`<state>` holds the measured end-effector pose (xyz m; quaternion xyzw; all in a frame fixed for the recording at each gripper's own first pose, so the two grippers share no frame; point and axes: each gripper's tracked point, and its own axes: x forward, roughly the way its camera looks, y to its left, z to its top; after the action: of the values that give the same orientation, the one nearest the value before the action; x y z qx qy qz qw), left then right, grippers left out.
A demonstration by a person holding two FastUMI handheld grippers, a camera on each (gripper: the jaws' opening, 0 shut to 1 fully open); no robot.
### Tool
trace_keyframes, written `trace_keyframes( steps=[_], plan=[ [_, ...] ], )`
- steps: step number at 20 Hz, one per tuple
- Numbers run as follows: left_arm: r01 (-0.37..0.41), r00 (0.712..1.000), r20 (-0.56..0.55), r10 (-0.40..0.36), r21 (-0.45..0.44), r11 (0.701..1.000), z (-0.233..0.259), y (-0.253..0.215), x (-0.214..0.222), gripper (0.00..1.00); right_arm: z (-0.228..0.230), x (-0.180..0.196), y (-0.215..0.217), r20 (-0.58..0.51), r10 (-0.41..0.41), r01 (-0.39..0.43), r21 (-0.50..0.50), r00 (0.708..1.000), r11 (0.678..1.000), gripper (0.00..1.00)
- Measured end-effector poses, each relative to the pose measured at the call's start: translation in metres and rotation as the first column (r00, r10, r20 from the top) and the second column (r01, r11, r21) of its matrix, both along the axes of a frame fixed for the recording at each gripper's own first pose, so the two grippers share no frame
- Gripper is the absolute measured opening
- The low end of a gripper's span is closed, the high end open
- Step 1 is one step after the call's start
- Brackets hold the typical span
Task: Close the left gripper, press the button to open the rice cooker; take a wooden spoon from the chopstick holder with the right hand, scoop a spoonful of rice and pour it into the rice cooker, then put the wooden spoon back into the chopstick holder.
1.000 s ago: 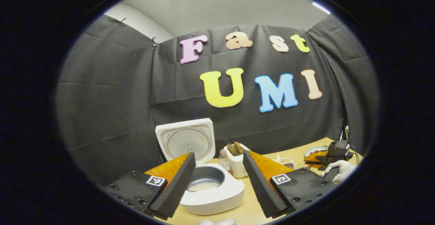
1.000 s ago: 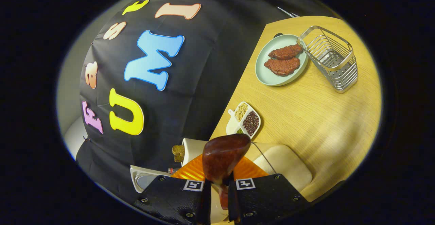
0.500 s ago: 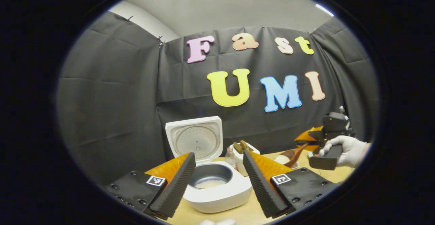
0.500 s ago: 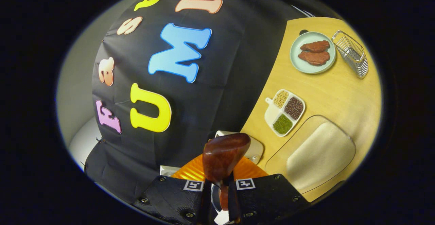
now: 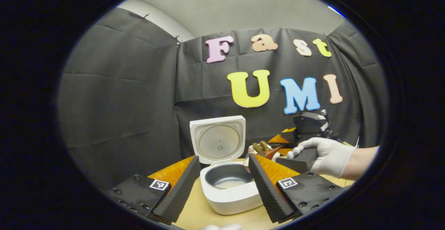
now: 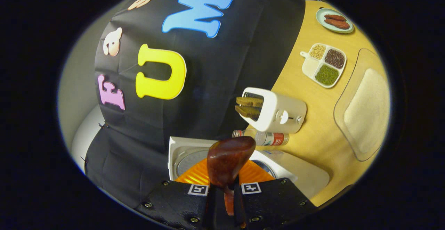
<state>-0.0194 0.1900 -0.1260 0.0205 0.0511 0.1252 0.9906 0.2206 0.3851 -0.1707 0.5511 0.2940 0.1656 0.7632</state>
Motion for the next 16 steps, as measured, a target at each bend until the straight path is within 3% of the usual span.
trace_keyframes(
  steps=[5,12,14,16],
  plan=[
    [-0.02,1.0,-0.003,0.02,-0.018,1.0,-0.005,0.002,-0.003,0.96,-0.012,-0.005,0.061,0.017,0.077,-0.076,-0.049,0.997,0.996,0.2],
    [-0.061,0.998,-0.003,0.061,-0.022,0.998,-0.012,0.018,-0.014,0.99,-0.002,0.01,0.067,0.126,0.09,-0.064,-0.201,0.988,0.977,0.2],
    [-0.067,0.998,-0.006,0.067,-0.018,0.998,-0.015,0.02,-0.019,0.99,-0.001,0.014,0.065,0.182,0.108,-0.048,-0.304,0.977,0.952,0.2],
    [-0.073,0.997,-0.011,0.073,-0.012,0.997,-0.017,0.021,-0.02,0.99,0.0,0.017,0.063,0.247,0.133,-0.016,-0.425,0.96,0.905,0.2]
  ],
)
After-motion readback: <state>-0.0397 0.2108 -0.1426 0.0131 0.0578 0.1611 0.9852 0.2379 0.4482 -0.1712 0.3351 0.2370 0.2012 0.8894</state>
